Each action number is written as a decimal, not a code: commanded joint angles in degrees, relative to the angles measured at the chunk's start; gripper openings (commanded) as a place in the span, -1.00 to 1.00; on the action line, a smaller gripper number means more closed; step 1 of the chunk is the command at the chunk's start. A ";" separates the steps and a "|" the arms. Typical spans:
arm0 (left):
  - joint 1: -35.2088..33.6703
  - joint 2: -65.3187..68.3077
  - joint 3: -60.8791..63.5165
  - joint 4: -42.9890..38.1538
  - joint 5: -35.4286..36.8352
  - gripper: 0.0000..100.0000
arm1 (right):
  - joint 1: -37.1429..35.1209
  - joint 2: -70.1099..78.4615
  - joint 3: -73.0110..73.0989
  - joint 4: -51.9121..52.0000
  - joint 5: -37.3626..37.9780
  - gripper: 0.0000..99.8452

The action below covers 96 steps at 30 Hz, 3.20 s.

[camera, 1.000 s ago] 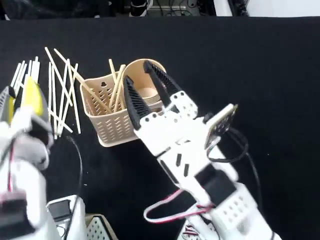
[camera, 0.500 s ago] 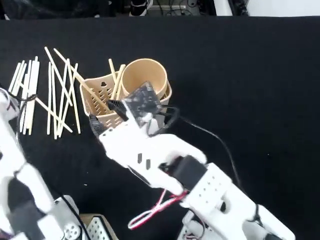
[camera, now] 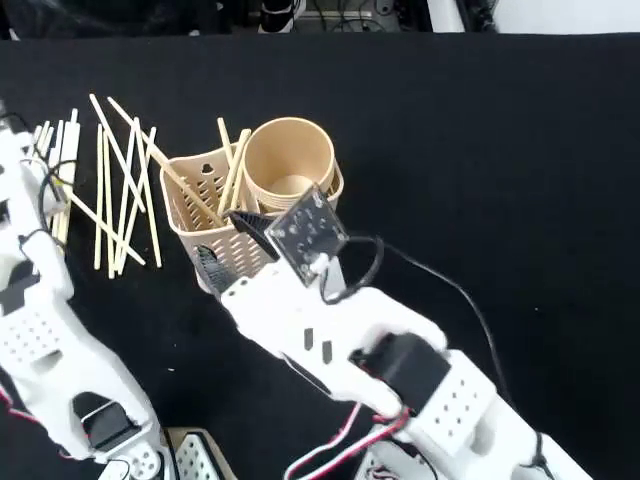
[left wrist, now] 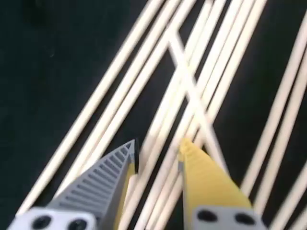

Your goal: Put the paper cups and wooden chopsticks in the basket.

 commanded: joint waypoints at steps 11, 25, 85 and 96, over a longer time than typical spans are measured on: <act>2.15 24.26 -41.98 31.74 -0.53 -0.94 | 0.09 -9.27 5.85 0.35 0.53 -0.62; 2.77 11.08 -54.37 51.08 0.00 -0.94 | 1.14 -9.71 6.37 0.53 0.18 -0.62; 41.19 -105.23 58.42 -10.64 19.34 -0.50 | 45.63 -47.87 45.76 7.74 3.78 -0.62; 15.08 -80.79 26.15 11.78 18.64 -0.51 | 45.63 -47.78 45.85 7.74 3.78 -0.62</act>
